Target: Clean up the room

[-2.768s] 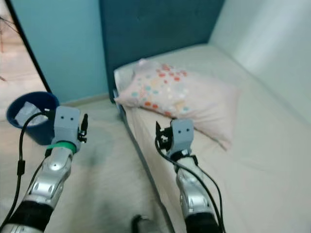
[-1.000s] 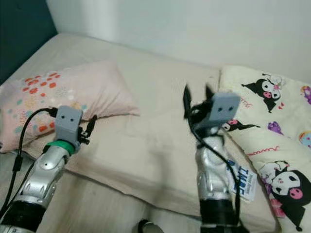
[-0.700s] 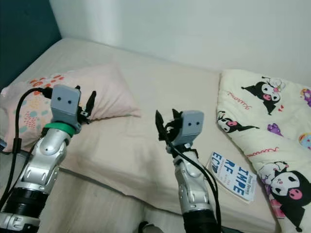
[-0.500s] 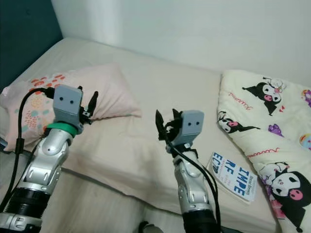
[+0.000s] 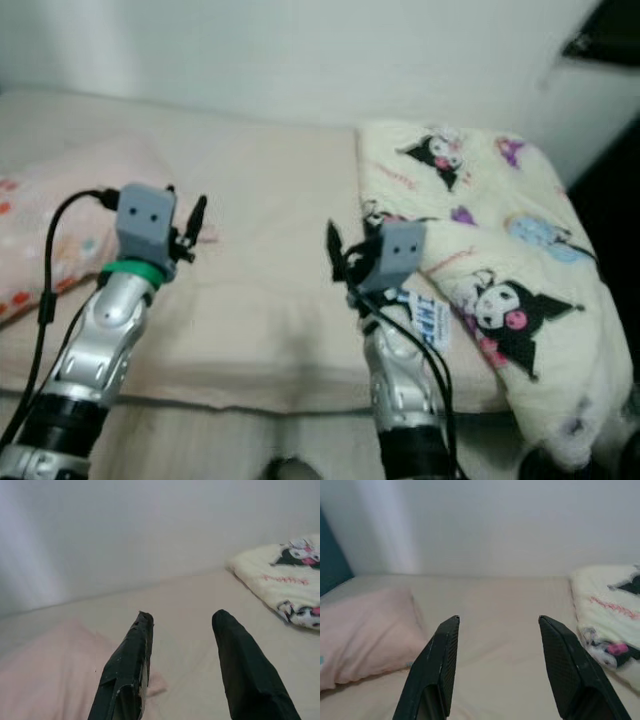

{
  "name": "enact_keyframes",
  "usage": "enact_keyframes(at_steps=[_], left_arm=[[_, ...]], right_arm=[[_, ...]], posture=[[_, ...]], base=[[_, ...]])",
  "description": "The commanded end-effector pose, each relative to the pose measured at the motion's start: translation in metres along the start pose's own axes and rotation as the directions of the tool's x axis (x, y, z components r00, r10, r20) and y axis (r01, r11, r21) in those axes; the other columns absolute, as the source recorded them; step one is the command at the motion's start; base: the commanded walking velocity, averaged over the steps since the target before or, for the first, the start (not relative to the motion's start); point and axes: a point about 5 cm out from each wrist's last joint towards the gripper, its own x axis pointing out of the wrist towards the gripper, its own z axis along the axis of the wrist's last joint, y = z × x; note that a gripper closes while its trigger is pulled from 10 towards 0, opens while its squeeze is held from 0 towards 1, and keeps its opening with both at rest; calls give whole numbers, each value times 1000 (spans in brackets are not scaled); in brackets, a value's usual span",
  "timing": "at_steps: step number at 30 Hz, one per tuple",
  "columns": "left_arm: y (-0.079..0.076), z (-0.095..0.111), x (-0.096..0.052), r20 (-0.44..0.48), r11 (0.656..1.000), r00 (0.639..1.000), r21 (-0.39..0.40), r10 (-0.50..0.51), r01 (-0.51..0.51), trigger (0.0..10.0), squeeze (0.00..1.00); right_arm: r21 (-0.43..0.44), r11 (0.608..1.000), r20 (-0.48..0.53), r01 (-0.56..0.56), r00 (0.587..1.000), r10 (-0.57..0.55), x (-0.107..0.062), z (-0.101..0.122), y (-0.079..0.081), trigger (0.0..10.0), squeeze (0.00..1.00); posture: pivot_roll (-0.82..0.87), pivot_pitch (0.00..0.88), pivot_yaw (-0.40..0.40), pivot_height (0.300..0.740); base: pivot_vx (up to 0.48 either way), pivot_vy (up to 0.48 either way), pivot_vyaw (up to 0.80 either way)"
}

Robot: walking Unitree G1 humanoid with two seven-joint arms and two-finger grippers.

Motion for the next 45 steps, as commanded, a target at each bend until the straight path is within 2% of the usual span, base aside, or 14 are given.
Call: enact_keyframes(at_steps=[1, 11, 15, 45], left_arm=[[-5, -2, -1, -16, 1000, 1000, -7, -12, 11, 10000, 0], [-6, -3, -2, -28, 1000, 999, 7, -23, 23, 10000, 0], [-4, -7, -4, -40, 1000, 999, 13, -18, 18, 10000, 0], [-1, -8, -5, -44, 1000, 999, 22, -2, 3, 10000, 0]], right_arm=[[-8, 1000, -20, 27, 999, -27, -5, -3, -8, 10000, 0], [-9, 1000, -14, 27, 1000, -27, -3, -2, -9, 10000, 0], [-36, 999, -10, 4, 1000, -4, -1, -2, -4, 10000, 0], [-41, 999, -16, -8, 1000, 7, -1, -4, 0, 10000, 0]], posture=[[-78, 50, 20, 740], [-76, 53, 21, 740], [-69, 55, 19, 740], [-64, 58, 21, 740]], base=[[0, 0, -788], [0, 0, -786], [0, 76, -102], [0, 479, 0]])
